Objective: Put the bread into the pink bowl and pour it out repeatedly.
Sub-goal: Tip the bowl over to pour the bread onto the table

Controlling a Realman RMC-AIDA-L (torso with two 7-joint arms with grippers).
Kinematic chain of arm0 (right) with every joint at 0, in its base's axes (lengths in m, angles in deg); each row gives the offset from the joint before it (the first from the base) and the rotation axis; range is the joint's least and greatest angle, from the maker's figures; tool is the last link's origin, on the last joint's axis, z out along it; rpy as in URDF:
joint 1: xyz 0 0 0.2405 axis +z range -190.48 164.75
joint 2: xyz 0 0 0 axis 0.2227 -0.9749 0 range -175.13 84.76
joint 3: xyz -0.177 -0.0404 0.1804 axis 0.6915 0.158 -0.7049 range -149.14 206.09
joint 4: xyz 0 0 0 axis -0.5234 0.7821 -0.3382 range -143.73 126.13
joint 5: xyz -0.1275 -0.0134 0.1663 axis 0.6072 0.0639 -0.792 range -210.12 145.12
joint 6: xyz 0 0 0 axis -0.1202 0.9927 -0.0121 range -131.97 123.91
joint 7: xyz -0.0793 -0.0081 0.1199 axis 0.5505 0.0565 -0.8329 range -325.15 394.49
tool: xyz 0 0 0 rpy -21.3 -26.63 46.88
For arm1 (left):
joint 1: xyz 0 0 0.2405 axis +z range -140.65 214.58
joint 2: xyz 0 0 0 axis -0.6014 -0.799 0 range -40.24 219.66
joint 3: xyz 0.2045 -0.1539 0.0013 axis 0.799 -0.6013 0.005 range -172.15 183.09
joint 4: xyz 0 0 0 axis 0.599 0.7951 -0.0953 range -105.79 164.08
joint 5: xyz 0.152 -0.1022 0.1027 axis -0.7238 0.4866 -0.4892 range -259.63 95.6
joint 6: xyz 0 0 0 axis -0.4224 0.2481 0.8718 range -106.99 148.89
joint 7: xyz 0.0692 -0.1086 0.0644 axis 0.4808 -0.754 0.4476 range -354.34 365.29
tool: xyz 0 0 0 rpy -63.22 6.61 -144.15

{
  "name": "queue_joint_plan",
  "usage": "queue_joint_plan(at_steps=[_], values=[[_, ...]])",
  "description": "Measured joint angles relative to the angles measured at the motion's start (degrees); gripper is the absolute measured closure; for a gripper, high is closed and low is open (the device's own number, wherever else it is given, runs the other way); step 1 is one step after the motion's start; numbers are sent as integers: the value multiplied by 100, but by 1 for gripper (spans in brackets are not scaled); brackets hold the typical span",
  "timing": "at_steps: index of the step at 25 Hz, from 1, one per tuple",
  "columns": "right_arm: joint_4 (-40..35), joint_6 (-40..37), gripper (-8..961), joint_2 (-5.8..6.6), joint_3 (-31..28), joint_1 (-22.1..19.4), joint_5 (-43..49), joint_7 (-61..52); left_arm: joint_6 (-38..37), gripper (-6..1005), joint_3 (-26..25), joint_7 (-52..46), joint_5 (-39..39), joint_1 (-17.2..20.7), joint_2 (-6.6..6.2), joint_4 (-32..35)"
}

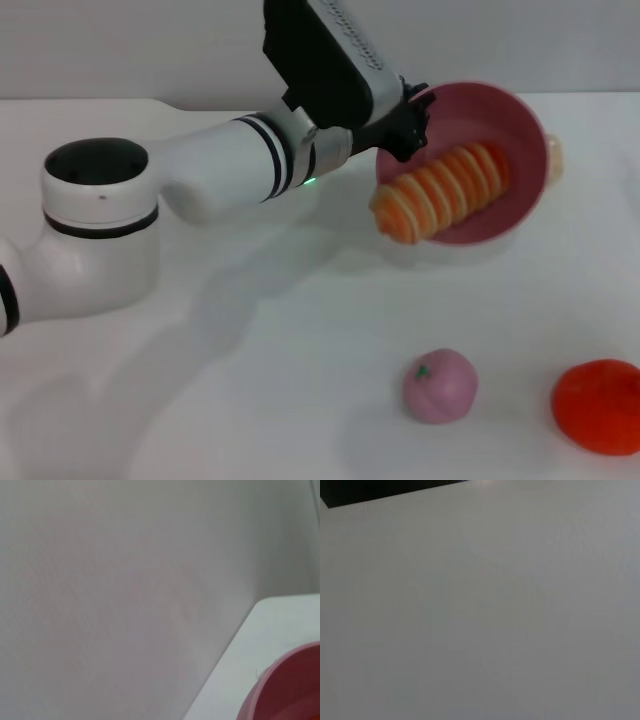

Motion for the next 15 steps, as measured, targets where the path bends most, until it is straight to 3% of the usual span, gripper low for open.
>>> queue_joint_plan(at_steps=[5,15], values=[[0,-13,450,-9,12,-18,0,0,-661,964,260,114,-373,-7,0,323],[-4,-82,450,-8,30,-27,-16,0,-2301,964,1241,120,-1551,-7,8,901]])
